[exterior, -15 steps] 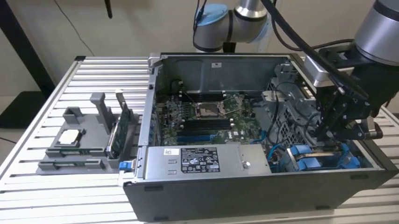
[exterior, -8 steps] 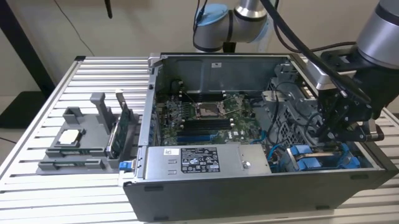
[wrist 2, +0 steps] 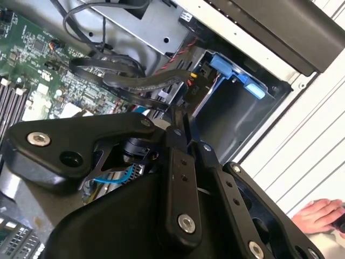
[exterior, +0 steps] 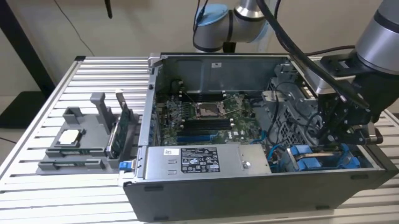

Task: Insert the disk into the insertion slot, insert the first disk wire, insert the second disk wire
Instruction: 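Insert the second disk wire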

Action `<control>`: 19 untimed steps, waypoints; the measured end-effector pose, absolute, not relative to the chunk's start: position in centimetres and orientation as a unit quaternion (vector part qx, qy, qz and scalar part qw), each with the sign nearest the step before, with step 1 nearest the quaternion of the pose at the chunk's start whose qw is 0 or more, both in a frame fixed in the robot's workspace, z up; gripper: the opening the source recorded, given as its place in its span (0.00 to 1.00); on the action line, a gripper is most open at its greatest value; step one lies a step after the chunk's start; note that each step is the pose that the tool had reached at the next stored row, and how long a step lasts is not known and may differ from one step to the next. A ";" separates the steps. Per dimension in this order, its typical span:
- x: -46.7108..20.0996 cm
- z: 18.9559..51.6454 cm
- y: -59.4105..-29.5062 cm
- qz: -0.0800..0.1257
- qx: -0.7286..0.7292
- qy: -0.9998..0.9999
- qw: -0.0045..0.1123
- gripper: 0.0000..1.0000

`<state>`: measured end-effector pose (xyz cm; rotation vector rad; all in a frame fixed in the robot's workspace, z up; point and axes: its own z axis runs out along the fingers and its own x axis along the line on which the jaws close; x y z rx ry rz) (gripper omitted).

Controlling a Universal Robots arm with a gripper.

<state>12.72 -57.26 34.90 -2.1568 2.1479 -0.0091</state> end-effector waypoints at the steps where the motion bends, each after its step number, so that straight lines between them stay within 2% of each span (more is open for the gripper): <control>1: 12.8 34.8 -57.3 -0.003 -0.708 0.705 0.049 0.16; 19: 13.1 34.2 -57.4 -0.002 -0.708 0.705 0.050 0.16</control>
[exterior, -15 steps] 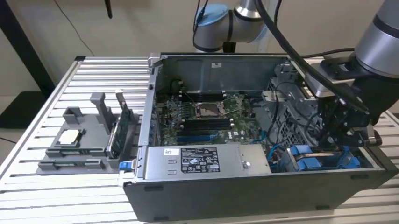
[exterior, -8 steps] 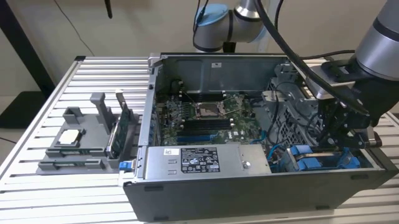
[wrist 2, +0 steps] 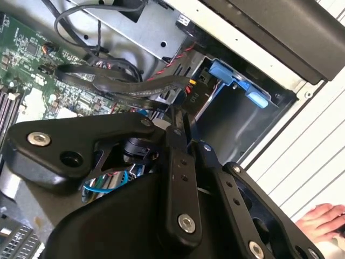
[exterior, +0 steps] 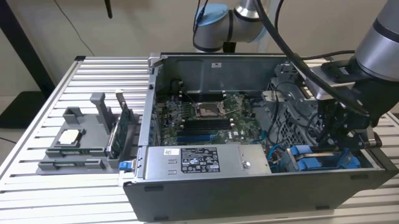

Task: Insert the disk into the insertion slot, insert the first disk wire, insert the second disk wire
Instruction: 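Insert the second disk wire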

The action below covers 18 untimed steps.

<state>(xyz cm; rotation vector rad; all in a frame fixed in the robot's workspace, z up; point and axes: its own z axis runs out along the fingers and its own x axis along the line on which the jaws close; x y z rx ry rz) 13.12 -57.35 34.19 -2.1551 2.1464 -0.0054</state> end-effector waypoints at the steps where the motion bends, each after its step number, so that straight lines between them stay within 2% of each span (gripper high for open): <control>1: 13.1 34.6 -57.3 -0.002 -0.708 0.705 0.050 0.18; 2: 13.1 34.9 -57.4 -0.002 -0.708 0.705 0.050 0.18; 3: 13.1 35.2 -57.4 -0.002 -0.708 0.705 0.050 0.24; 10: 13.1 35.6 -57.4 -0.001 -0.708 0.705 0.050 0.24; 14: 12.9 35.6 -57.4 0.005 -0.707 0.705 0.057 0.24; 16: 12.9 35.6 -57.3 0.006 -0.707 0.705 0.058 0.16; 18: 12.9 35.5 -57.3 0.007 -0.707 0.705 0.059 0.16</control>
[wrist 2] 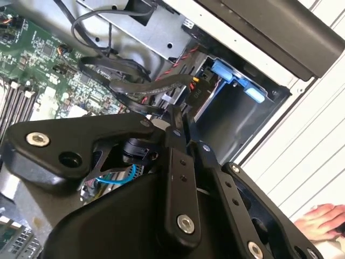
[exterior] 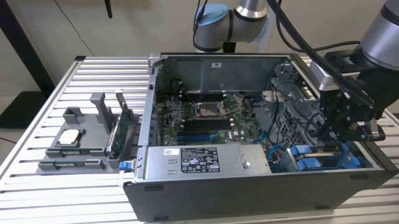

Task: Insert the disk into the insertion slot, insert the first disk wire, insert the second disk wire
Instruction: 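Insert the second disk wire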

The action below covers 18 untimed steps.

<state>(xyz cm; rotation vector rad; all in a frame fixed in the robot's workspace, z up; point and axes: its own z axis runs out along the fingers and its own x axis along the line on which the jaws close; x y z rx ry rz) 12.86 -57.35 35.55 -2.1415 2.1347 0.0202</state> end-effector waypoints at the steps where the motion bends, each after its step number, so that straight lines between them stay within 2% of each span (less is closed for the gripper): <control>1: 12.9 35.6 -57.4 0.007 -0.707 0.705 0.059 0.16; 3: 12.9 35.5 -57.4 0.006 -0.707 0.705 0.059 0.16; 10: 12.9 35.2 -57.4 -0.014 -0.708 0.705 0.038 0.16; 14: 12.9 35.1 -57.4 -0.018 -0.709 0.705 0.034 0.16; 18: 13.0 35.0 -57.3 -0.004 -0.709 0.705 0.016 0.16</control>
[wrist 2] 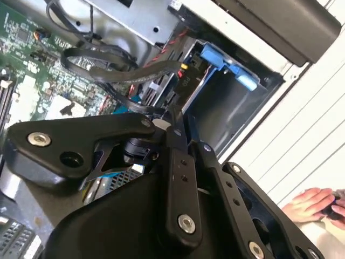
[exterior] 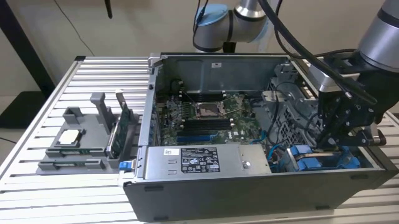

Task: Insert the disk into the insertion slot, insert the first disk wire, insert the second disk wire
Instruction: 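Insert the second disk wire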

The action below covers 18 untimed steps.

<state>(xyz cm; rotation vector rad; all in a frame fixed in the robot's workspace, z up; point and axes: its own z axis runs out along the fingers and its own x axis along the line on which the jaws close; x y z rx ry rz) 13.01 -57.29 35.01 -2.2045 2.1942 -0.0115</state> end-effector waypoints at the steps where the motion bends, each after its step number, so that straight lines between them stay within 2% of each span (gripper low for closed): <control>1: 13.1 35.0 -57.3 -0.002 -0.709 0.705 0.014 0.16; 5: 13.8 34.9 -57.3 0.008 -0.709 0.705 0.022 0.16; 18: 14.5 34.4 -57.3 0.016 -0.708 0.706 0.018 0.16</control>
